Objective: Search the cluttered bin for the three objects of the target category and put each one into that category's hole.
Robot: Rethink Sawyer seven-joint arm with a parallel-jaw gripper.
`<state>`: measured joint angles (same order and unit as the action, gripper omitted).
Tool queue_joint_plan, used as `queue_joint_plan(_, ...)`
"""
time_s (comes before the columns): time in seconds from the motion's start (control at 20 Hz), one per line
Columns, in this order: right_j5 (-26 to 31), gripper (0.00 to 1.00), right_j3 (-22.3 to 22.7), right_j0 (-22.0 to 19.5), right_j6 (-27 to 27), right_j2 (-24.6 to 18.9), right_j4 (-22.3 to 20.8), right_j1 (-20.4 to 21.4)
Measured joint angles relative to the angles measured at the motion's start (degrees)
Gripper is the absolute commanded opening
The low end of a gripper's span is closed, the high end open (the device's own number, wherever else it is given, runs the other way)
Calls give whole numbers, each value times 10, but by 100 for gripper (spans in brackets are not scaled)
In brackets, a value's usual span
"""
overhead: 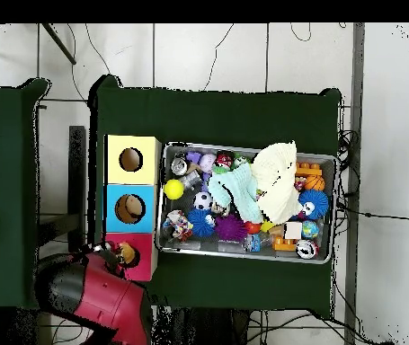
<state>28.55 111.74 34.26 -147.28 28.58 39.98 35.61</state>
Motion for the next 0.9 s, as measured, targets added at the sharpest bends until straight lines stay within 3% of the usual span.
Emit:
queue_joint_plan(0.35, -21, 0, 14, -22, 0, -22, 0, 7)
queue_joint_plan(0.4, -23, 100, 16, -28, 0, -27, 0, 9)
queue_joint_plan(0.9, -34, 100, 29, -33, 0, -27, 0, 9)
